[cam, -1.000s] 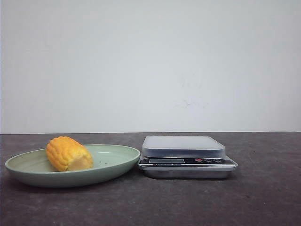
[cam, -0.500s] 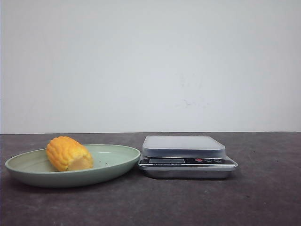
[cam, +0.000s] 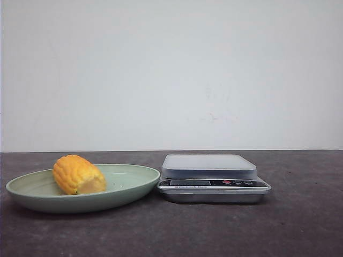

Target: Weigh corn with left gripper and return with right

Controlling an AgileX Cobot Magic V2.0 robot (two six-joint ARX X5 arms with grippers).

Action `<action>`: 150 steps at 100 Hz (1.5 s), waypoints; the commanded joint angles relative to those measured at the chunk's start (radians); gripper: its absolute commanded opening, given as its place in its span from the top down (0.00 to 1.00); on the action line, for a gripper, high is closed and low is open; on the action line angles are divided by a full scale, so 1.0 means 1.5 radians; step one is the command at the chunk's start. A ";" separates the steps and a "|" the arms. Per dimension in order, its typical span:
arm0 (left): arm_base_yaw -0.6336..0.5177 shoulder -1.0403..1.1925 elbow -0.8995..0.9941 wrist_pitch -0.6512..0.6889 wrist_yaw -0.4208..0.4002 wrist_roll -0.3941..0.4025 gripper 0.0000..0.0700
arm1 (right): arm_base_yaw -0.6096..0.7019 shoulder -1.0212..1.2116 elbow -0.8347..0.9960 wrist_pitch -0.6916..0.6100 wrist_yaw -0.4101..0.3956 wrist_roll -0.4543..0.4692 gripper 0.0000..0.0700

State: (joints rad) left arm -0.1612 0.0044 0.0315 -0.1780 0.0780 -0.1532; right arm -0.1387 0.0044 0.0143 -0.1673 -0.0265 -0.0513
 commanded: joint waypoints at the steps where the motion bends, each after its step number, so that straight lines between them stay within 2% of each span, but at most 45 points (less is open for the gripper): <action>1: -0.002 -0.001 -0.012 -0.004 -0.002 -0.004 0.50 | -0.003 -0.001 -0.001 0.013 -0.002 0.010 1.00; 14: -0.002 -0.001 -0.012 -0.004 -0.019 0.008 0.50 | -0.003 -0.001 -0.001 0.053 -0.002 0.047 1.00; 34: -0.002 -0.001 -0.010 -0.006 -0.017 -0.055 0.50 | -0.002 -0.001 -0.001 0.138 -0.002 0.075 1.00; 43: -0.002 -0.001 -0.010 -0.006 -0.017 -0.064 0.50 | -0.002 -0.001 0.000 0.176 -0.019 0.132 1.00; 54: -0.002 -0.001 0.003 -0.006 -0.016 -0.102 0.51 | -0.002 -0.001 0.000 0.193 -0.025 0.215 1.00; 57: -0.002 -0.001 0.009 -0.006 -0.016 -0.116 0.55 | -0.002 -0.001 0.000 0.194 -0.026 0.241 1.00; 59: -0.002 -0.001 0.014 -0.006 -0.016 -0.125 0.61 | -0.002 -0.001 0.000 0.194 -0.031 0.257 1.00; 67: -0.002 -0.001 0.038 -0.006 -0.011 -0.140 1.00 | -0.002 -0.001 0.001 0.196 -0.057 0.314 0.99; 78: -0.002 -0.001 0.077 -0.007 -0.009 -0.138 0.98 | -0.002 -0.001 0.019 0.195 -0.139 0.348 1.00; 91: -0.002 0.007 0.146 -0.041 0.014 -0.138 0.98 | -0.001 0.000 0.086 0.154 -0.227 0.349 1.00; 106: -0.002 0.071 0.270 -0.141 0.017 -0.138 0.98 | 0.000 0.033 0.223 0.022 -0.239 0.328 1.00; 115: -0.002 0.144 0.359 -0.209 0.032 -0.128 0.98 | 0.003 0.083 0.307 -0.031 -0.274 0.293 1.00; 125: -0.002 0.234 0.463 -0.274 0.067 -0.094 0.98 | 0.008 0.147 0.407 -0.107 -0.316 0.252 1.00; 138: -0.002 0.340 0.582 -0.312 0.106 -0.064 0.98 | 0.008 0.217 0.521 -0.196 -0.326 0.206 1.00; 150: -0.002 0.403 0.650 -0.313 0.111 -0.066 0.94 | 0.012 0.240 0.569 -0.202 -0.326 0.198 1.00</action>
State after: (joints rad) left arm -0.1616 0.5789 0.9665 -0.6495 0.2405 -0.2741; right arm -0.1234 0.3592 0.8391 -0.4740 -0.5133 0.2806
